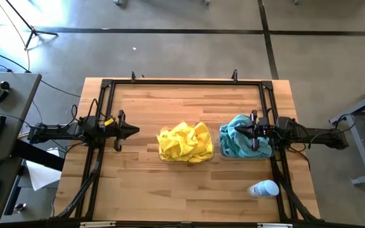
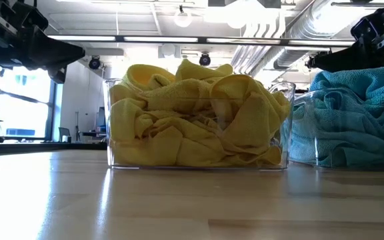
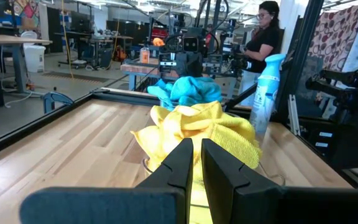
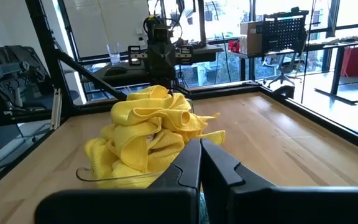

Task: Sort microfiber towel by color & place in baskets
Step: Return to Home Position

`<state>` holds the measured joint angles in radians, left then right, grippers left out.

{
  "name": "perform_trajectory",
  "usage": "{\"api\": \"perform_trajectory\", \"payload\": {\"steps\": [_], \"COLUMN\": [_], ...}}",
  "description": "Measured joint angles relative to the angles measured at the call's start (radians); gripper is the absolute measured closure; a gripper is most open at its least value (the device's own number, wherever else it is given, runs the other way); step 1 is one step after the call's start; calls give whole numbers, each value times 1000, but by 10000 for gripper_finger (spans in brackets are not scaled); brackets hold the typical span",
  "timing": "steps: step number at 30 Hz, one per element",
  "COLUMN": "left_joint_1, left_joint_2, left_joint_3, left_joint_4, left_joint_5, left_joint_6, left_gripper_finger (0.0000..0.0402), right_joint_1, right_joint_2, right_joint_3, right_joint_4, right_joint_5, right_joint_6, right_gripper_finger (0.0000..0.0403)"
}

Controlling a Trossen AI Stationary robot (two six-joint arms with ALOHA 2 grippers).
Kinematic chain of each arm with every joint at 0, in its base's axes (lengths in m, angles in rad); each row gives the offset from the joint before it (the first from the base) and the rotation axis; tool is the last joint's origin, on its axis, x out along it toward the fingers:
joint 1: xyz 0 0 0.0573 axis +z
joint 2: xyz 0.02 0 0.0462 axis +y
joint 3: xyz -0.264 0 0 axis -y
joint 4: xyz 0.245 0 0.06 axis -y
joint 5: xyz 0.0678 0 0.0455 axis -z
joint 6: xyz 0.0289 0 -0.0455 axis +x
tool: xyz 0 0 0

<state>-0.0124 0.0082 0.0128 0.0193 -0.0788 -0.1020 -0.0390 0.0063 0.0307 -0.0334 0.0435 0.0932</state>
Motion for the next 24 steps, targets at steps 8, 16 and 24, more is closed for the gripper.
{"api": "perform_trajectory", "payload": {"steps": [8,16,24], "left_joint_1": [0,0,0], "left_joint_2": [0,0,0], "left_joint_3": [0,0,0], "left_joint_4": [0,0,0], "left_joint_5": [0,0,0], "left_joint_6": [0,0,0], "left_gripper_finger": [381,381,381], "right_joint_1": [0,0,0], "right_joint_2": [0,0,0], "right_joint_3": [0,0,0], "right_joint_4": [-8,-8,-8], "right_joint_5": [-52,-49,-49], "right_joint_6": [-16,-14,6], "right_gripper_finger": [402,402,402]}}
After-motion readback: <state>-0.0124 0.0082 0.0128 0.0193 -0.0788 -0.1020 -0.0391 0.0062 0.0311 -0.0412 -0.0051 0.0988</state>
